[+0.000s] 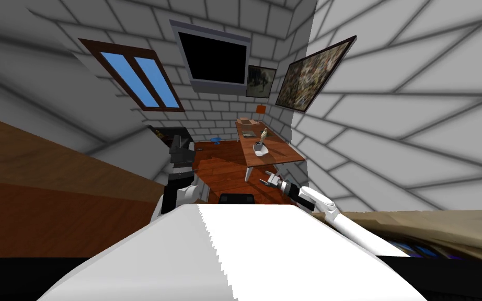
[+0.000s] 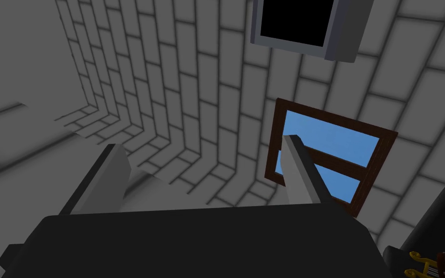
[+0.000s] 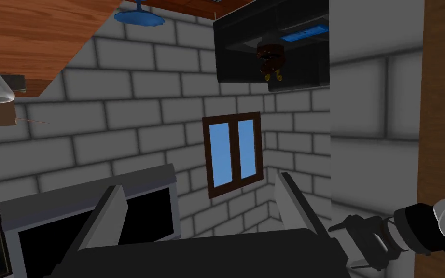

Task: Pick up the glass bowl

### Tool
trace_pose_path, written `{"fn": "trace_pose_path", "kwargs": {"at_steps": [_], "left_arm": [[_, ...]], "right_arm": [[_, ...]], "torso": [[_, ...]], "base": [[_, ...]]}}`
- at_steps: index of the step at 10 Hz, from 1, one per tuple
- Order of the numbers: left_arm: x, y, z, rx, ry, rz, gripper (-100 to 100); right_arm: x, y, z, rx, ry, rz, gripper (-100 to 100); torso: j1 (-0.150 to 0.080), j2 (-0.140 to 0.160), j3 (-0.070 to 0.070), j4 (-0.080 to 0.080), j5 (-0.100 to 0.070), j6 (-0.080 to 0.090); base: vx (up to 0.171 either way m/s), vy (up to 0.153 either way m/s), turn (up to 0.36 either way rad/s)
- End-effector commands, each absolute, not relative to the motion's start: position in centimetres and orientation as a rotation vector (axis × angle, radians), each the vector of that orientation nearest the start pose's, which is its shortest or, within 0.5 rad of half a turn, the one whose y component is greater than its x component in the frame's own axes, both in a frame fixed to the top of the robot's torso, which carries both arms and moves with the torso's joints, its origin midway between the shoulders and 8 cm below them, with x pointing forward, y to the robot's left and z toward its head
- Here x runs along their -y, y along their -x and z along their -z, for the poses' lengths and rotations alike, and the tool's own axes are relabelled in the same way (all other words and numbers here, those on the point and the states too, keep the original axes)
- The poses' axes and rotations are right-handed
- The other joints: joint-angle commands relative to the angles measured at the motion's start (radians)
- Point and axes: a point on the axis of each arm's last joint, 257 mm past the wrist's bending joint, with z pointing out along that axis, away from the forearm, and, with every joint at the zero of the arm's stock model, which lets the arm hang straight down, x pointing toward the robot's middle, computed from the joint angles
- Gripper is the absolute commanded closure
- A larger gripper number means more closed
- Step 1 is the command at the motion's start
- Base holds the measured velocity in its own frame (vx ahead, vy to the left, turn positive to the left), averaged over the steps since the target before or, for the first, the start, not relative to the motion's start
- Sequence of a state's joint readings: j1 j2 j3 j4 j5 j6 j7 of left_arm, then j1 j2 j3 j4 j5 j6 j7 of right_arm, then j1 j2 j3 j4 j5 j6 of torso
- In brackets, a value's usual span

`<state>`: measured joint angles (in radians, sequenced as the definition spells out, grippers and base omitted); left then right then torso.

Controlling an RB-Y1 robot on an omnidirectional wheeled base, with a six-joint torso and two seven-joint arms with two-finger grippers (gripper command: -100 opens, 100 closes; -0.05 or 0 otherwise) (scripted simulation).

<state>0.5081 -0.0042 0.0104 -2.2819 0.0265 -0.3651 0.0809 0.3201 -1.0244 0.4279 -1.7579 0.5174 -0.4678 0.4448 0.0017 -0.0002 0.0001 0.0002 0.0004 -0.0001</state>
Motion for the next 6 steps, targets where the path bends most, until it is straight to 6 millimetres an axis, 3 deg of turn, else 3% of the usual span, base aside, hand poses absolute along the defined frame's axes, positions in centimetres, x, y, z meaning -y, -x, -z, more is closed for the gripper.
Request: {"fn": "trace_pose_path", "kwargs": {"at_steps": [1, 2, 4, 5, 6], "left_arm": [[-29.1, -36.3, 0.4, -0.659, 0.825, 1.345, 0], [-29.1, -36.3, 0.4, -0.659, 0.825, 1.345, 0], [-29.1, -36.3, 0.4, -0.659, 0.825, 1.345, 0], [-29.1, -36.3, 0.4, -0.659, 0.825, 1.345, 0], [-29.1, -36.3, 0.4, -0.659, 0.825, 1.345, 0]], "right_arm": [[25.4, -32.4, 33.5, -1.871, 0.870, -0.461, -100], [25.8, -32.4, 33.7, -1.879, 0.868, -0.454, -100], [30.3, -31.8, 36.2, -1.943, 0.992, -0.320, -100], [30.8, -31.8, 36.3, -1.948, 1.002, -0.311, -100], [33.5, -31.6, 37.2, -1.978, 1.062, -0.237, -100]], "torso": [[0.000, 0.000, 0.000, 0.000, 0.000, 0.000], [0.000, -0.001, -0.001, 0.000, 0.000, 0.000], [0.000, -0.001, -0.001, 0.000, 0.000, 0.000], [0.001, -0.003, -0.002, -0.001, 0.000, 0.000], [0.000, -0.003, -0.002, -0.001, 0.000, 0.000]], "base": [[0.008, 0.023, 0.116], [0.011, 0.016, 0.054], [0.030, 0.035, 0.182], [0.042, 0.027, 0.061], [0.040, 0.027, 0.141]]}}
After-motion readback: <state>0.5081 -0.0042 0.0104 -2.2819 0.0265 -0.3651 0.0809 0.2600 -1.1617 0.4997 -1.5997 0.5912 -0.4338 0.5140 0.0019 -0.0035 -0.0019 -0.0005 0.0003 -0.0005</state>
